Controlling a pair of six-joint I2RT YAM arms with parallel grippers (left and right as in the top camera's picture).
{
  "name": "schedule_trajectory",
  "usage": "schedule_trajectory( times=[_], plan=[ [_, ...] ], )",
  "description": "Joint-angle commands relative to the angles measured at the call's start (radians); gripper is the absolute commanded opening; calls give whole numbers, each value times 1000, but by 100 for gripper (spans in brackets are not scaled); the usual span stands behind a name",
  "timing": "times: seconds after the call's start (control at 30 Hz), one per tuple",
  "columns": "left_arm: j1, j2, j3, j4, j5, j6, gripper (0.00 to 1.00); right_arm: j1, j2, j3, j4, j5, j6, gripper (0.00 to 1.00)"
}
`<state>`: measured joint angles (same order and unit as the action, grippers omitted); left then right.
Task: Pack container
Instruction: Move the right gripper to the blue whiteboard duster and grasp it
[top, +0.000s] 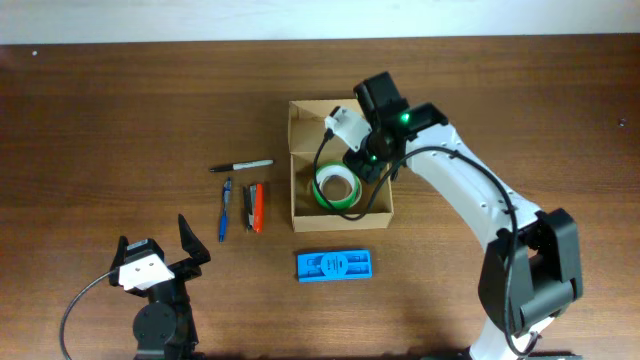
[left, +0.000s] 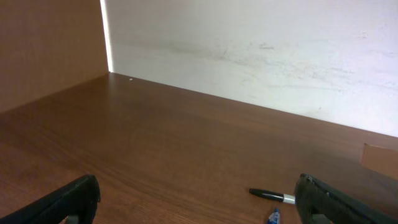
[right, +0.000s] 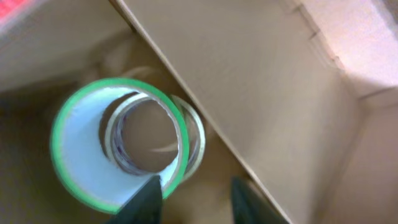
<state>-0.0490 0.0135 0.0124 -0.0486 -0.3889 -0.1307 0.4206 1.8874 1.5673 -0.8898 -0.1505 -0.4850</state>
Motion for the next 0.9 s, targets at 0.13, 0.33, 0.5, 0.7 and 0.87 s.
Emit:
schedule_trajectory(
  times=[0.13,0.33,0.5,0.7,0.87],
  plan=[
    [5,-7,-3,-5,11,5,100,5,-112,285,-256,4,127,99],
    [5,-7,-3,-5,11,5,100,5,-131,356,-564,-24,86,99],
    [5,-7,-3,-5,11,5,100,19,-179,346,-752,-77,-10,99],
    [5,-7,-3,-5,11,5,100,46,-373,189,-724,-90,-12,99],
    [5,-7,-3,-5,11,5,100,46,-510,-71,-632,-140,-4,99]
  ],
)
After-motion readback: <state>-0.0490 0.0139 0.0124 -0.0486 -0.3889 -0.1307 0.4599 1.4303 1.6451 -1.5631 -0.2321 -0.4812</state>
